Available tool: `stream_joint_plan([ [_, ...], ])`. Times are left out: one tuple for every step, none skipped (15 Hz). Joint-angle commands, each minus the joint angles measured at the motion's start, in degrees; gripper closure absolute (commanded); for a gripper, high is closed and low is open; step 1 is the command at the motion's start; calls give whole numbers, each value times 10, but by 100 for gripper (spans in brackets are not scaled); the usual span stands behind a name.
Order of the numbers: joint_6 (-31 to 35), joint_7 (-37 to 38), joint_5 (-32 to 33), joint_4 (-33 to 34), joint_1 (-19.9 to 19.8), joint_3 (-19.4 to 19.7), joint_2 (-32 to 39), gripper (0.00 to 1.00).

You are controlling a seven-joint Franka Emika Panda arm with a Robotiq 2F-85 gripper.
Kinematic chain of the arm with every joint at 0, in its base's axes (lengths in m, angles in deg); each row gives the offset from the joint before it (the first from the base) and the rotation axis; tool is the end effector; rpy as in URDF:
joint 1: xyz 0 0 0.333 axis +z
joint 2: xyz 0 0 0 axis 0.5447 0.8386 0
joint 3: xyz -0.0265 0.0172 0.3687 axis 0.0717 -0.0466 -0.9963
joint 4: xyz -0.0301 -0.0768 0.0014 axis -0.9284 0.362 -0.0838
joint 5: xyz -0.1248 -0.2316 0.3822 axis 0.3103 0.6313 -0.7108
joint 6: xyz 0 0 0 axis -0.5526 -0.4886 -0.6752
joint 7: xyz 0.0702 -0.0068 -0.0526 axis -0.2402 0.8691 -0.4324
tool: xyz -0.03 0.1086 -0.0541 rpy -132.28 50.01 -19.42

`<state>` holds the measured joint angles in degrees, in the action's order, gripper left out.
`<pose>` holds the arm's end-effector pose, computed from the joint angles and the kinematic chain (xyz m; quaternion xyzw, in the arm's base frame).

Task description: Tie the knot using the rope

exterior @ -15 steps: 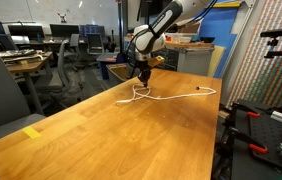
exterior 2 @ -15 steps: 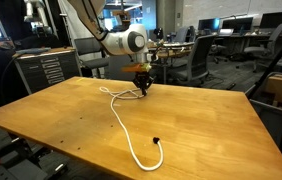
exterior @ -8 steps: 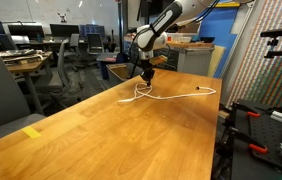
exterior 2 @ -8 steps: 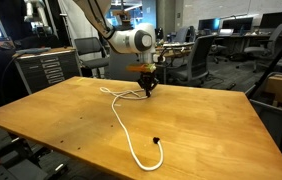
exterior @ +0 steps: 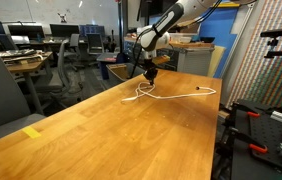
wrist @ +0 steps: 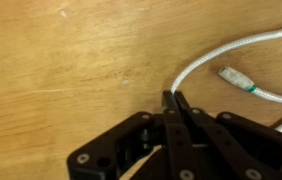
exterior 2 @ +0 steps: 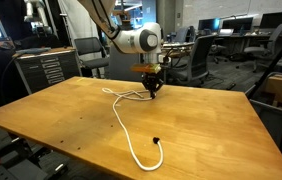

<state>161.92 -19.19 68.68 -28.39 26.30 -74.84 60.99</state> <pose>0.8178 -0.1380 0.1078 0.9966 -0.0455 -0.0612 0.0321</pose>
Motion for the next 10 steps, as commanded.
stream_joint_plan([
  [-7,-4,-1,-2,-5,1,-11,99],
  [-6,-8,2,-11,-5,2,-25,99],
  [-2,-12,4,-18,-5,4,-37,99],
  [4,-13,8,-31,-3,8,-58,99],
  [3,-13,12,-39,-3,11,-76,99],
  [-2,-15,11,-48,-3,11,-98,99],
  [-9,-22,9,-54,-5,9,-118,99],
  [-14,-28,5,-66,-5,5,-139,99],
  [-16,-31,3,-75,-4,1,-155,99],
  [-19,-32,-4,-85,-3,-5,-167,99],
])
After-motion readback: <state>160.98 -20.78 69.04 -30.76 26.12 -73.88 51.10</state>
